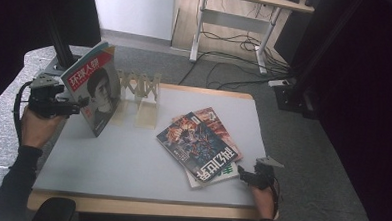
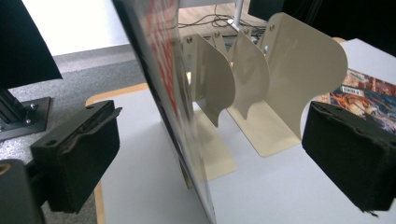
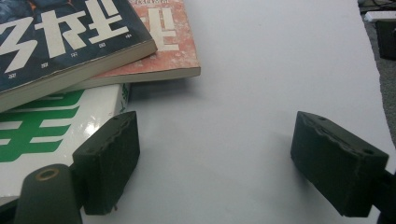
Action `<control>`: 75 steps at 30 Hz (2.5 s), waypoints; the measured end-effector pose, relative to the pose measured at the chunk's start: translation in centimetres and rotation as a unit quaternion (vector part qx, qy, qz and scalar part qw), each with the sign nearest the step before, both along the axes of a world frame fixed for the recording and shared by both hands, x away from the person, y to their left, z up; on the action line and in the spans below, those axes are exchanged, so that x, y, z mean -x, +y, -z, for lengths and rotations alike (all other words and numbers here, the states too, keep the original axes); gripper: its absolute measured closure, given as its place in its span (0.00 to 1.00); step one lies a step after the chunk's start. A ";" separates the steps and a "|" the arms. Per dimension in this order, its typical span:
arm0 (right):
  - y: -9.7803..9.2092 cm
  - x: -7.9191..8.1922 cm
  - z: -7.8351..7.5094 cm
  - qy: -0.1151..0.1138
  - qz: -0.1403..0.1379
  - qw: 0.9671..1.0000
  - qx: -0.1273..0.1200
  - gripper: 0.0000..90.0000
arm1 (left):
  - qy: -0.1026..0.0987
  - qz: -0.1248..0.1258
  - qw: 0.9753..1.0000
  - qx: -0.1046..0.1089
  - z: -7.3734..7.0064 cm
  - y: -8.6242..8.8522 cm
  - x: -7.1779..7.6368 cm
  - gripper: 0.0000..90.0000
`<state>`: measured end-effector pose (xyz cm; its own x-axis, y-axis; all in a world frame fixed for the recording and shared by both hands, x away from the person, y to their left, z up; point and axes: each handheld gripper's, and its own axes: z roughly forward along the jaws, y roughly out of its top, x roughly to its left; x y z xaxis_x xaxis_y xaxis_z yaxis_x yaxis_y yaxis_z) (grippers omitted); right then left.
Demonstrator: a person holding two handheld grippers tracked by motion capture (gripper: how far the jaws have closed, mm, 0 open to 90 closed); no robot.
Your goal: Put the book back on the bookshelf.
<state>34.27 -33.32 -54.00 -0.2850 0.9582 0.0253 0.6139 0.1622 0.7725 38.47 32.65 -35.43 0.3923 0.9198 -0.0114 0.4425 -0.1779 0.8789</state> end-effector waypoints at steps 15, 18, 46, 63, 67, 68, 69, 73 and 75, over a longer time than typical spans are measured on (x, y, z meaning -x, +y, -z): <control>0.0 0.0 0.0 0.001 0.000 1.000 0.000 0.17 | 0.019 0.023 0.999 0.014 2.9 -0.1 3.0 0.04; 0.0 0.0 0.0 0.001 0.001 1.000 0.000 0.17 | 0.023 0.032 0.999 0.015 3.6 -0.4 3.5 0.04; 0.0 0.0 0.0 0.001 0.001 1.000 -0.001 0.17 | 0.066 0.124 0.990 -0.002 10.8 -5.5 4.7 0.00; 0.0 0.0 0.0 0.000 0.001 1.000 -0.001 0.17 | 0.119 0.149 0.981 -0.035 15.1 -8.2 3.8 0.00; 0.0 0.1 0.0 0.000 0.001 1.000 -0.001 0.17 | 0.143 0.158 0.975 -0.066 16.6 -9.2 3.7 0.00; 0.0 0.1 0.0 0.000 0.001 1.000 -0.001 0.17 | 0.149 0.160 0.973 -0.073 16.9 -9.4 3.7 0.00; 0.0 0.1 0.0 -0.001 0.001 1.000 -0.001 0.17 | 0.149 0.160 0.973 -0.073 16.9 -9.4 3.7 0.00; 0.0 0.1 0.0 -0.001 0.001 1.000 -0.002 0.17 | 0.154 0.160 0.971 -0.085 17.2 -9.7 3.8 0.00; 0.0 0.1 0.0 -0.001 0.001 1.000 -0.002 0.17 | 0.152 0.158 0.971 -0.092 17.3 -9.8 3.8 0.00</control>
<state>34.20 -33.31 -54.02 -0.2827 0.9588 0.0281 0.6134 0.1582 0.7738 34.66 22.82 -52.72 0.6600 0.7511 -0.0167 0.5737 -0.4895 0.6567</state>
